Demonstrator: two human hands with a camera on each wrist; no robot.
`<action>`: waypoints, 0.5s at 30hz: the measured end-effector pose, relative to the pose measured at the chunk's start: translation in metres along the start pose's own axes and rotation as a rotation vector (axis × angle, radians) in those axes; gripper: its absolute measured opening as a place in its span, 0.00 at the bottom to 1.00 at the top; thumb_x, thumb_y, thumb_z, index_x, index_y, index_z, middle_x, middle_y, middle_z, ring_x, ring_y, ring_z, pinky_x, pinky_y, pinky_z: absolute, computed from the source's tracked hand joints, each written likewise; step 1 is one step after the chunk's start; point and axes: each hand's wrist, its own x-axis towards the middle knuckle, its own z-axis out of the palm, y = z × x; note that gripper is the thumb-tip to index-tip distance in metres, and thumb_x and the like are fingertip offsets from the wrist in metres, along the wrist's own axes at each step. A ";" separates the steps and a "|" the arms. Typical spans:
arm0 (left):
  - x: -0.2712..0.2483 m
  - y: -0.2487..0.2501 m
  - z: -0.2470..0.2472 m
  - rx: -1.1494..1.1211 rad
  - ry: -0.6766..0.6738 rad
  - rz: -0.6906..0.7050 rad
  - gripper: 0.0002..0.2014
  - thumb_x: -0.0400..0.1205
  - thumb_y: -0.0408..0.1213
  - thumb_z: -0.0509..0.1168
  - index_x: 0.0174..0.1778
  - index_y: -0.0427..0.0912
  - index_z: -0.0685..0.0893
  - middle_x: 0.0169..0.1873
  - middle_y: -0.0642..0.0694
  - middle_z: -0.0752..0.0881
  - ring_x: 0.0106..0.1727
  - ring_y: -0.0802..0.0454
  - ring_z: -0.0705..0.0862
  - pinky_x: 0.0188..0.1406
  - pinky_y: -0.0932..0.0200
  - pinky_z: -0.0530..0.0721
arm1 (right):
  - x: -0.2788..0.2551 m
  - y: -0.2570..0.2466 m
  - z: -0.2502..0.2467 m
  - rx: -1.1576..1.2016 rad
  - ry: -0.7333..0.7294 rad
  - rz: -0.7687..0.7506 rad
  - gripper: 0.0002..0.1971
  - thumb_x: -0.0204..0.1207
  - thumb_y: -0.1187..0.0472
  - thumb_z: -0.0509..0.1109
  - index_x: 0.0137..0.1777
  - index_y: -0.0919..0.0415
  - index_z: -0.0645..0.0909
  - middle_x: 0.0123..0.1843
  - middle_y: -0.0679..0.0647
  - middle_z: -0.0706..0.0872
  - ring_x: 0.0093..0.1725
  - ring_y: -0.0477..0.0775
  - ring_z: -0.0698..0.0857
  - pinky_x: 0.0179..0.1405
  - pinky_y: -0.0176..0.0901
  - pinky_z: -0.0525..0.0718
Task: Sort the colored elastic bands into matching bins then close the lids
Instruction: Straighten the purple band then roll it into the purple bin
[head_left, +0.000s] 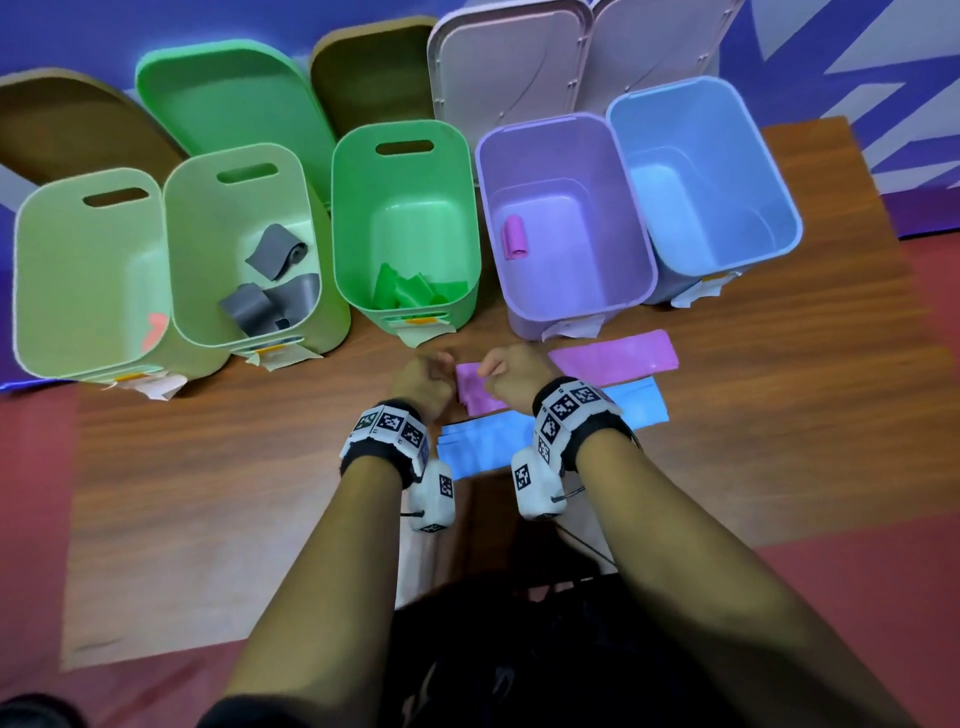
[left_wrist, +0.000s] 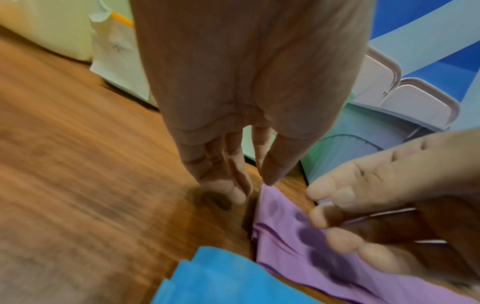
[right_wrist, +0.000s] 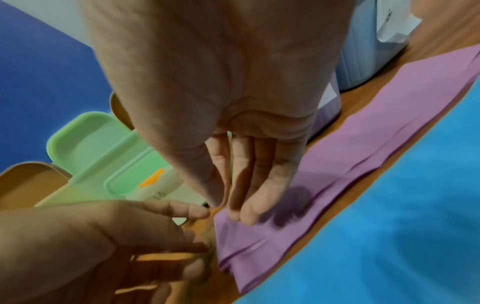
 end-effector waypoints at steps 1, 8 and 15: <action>0.002 -0.001 0.002 -0.022 -0.003 0.029 0.18 0.80 0.20 0.57 0.64 0.33 0.81 0.62 0.36 0.85 0.59 0.40 0.85 0.60 0.52 0.82 | 0.004 0.003 0.005 -0.002 -0.010 0.015 0.12 0.76 0.69 0.64 0.48 0.55 0.87 0.43 0.49 0.84 0.44 0.53 0.82 0.35 0.35 0.75; 0.010 -0.004 0.003 -0.060 -0.112 0.105 0.25 0.77 0.14 0.53 0.68 0.32 0.81 0.47 0.37 0.88 0.40 0.59 0.83 0.33 0.79 0.74 | 0.020 0.007 0.024 0.050 0.004 0.083 0.15 0.76 0.68 0.60 0.52 0.50 0.85 0.53 0.53 0.86 0.47 0.53 0.82 0.40 0.37 0.77; 0.012 -0.005 0.006 -0.117 -0.118 0.075 0.16 0.72 0.26 0.63 0.45 0.50 0.88 0.42 0.47 0.90 0.45 0.48 0.86 0.47 0.62 0.82 | 0.015 0.008 0.021 0.040 0.010 0.075 0.11 0.77 0.65 0.68 0.56 0.53 0.86 0.54 0.54 0.90 0.52 0.54 0.85 0.42 0.38 0.78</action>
